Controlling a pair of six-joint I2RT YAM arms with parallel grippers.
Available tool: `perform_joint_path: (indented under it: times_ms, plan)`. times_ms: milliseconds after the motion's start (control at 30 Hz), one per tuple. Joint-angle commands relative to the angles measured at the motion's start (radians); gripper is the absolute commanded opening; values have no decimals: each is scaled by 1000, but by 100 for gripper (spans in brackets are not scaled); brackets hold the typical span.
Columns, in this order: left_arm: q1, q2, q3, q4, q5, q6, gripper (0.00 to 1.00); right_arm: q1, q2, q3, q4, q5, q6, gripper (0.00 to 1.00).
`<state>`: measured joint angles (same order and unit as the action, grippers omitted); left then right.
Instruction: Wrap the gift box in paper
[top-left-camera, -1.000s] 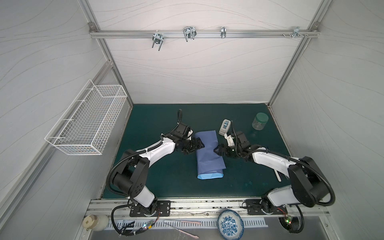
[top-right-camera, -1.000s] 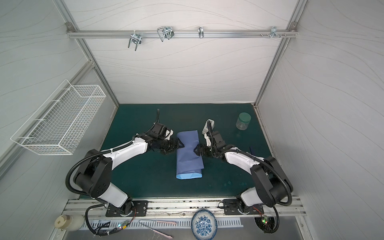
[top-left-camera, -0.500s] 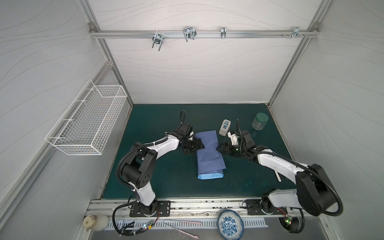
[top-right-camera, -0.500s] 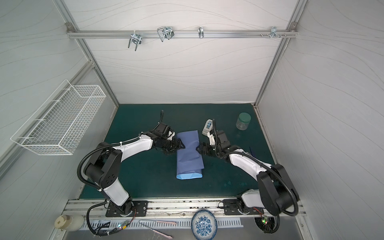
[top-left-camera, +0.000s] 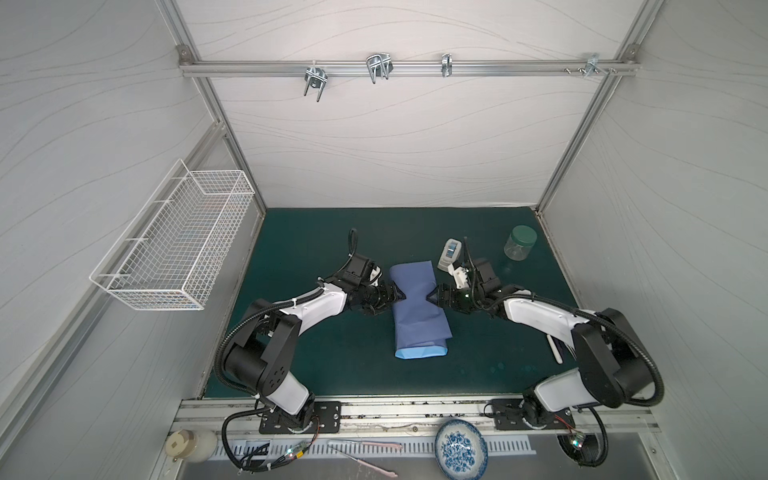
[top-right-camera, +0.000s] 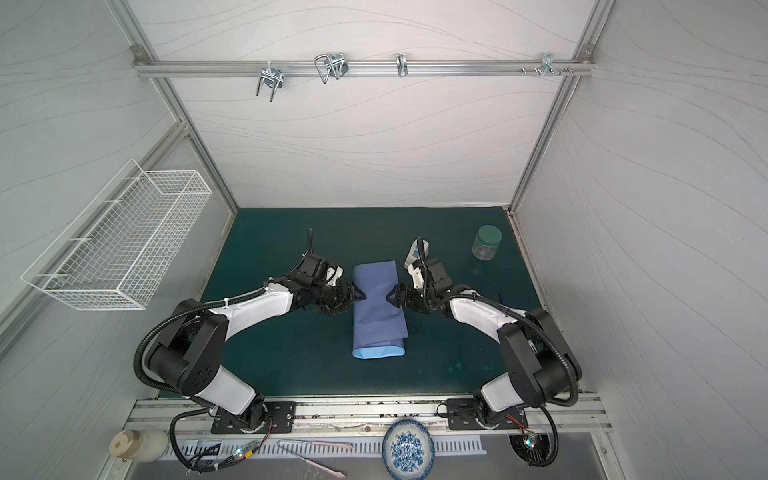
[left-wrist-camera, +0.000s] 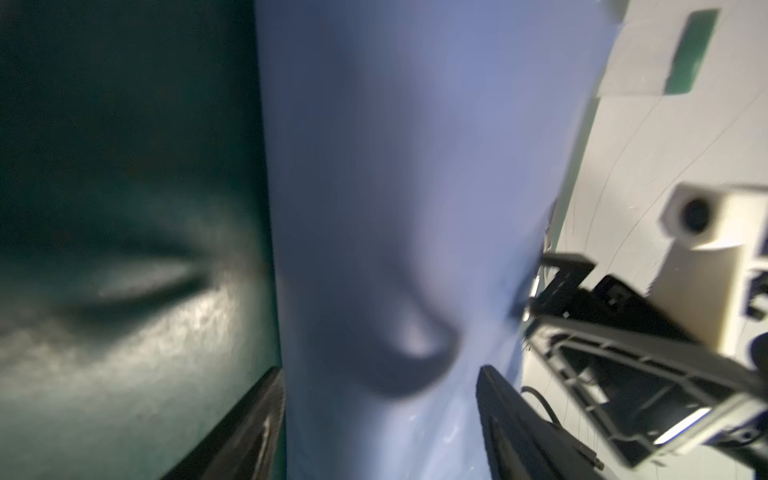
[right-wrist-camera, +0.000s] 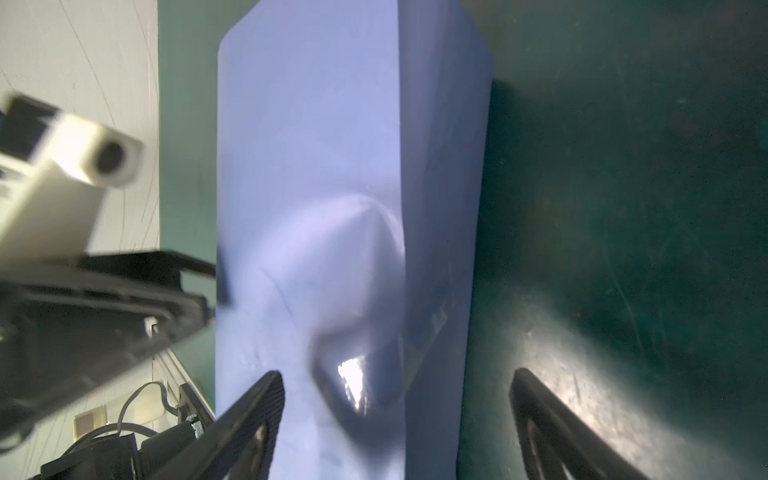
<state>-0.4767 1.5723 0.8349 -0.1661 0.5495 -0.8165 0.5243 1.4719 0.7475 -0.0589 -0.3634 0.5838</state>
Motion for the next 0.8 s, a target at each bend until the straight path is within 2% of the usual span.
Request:
perform_joint_path:
  times_ms: [0,267,600,700,767]
  plan:
    - [-33,-8,4,65,48,-23,73,6,15,21,28,-45,9,86]
    - [-24,24,1,86,18,-9,70,17,66,2,94,-107,57,80]
    - [142,43,20,70,15,39,70,113,261,241,93,-109,100,77]
    - [199,21,15,71,20,44,74,118,300,315,43,-95,76,81]
    - [226,-28,-6,68,26,40,78,103,270,322,-3,-68,34,85]
